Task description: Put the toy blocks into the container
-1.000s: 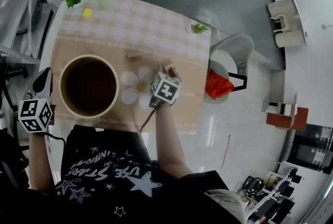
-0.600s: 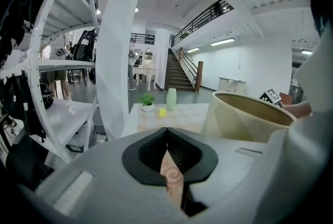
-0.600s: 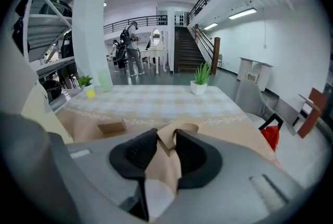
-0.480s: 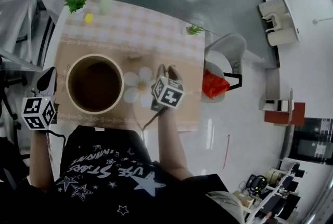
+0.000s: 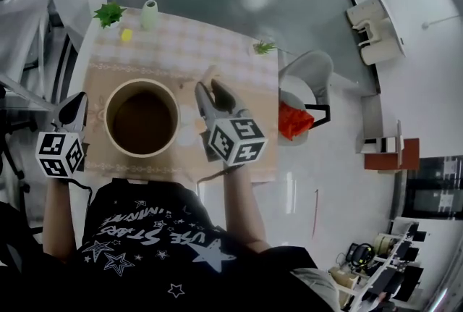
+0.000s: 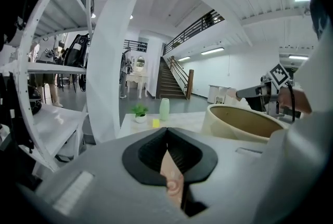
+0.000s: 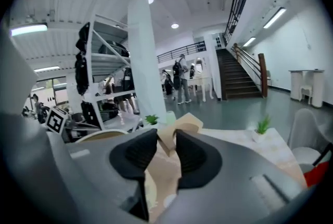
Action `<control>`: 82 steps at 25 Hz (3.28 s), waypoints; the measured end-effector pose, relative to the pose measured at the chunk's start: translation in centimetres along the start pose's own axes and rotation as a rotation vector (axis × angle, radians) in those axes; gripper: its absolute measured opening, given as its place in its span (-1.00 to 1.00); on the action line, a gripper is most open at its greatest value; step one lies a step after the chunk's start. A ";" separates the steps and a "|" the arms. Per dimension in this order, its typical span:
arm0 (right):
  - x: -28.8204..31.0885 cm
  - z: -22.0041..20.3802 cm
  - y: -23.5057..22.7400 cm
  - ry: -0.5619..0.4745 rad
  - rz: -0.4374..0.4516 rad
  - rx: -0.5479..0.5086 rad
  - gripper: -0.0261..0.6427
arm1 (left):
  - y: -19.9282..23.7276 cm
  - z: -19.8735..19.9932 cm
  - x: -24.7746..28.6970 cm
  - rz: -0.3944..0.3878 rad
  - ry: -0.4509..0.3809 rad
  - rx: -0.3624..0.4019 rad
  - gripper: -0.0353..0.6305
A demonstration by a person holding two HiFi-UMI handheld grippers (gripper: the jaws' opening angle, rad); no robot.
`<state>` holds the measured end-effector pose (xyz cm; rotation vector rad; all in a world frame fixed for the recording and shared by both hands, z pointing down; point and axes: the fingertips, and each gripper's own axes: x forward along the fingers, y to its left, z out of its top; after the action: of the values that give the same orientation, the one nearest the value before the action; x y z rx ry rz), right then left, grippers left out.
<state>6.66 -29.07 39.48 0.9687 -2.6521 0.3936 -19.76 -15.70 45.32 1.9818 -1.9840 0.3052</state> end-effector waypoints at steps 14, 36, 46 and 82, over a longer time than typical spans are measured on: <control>-0.1 -0.2 13.6 0.070 0.402 -0.222 -0.56 | 0.7 -0.3 -0.8 -0.063 -0.010 -0.015 -0.86; 0.1 1.6 3.7 -0.016 0.118 -0.186 -0.43 | 0.6 -0.2 -0.2 -0.053 0.003 0.019 -0.86; 5.7 -7.5 -4.0 0.270 -0.053 -0.074 -0.10 | 0.9 -0.2 0.6 0.011 0.028 -0.003 -0.86; 11.0 -14.5 -6.9 0.454 -0.060 -0.025 -0.03 | -0.4 -2.4 -2.2 0.165 0.065 -0.062 -0.86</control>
<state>5.65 -35.44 57.83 0.8319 -2.2096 0.4986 -19.24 -12.78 46.70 1.7520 -2.0939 0.3373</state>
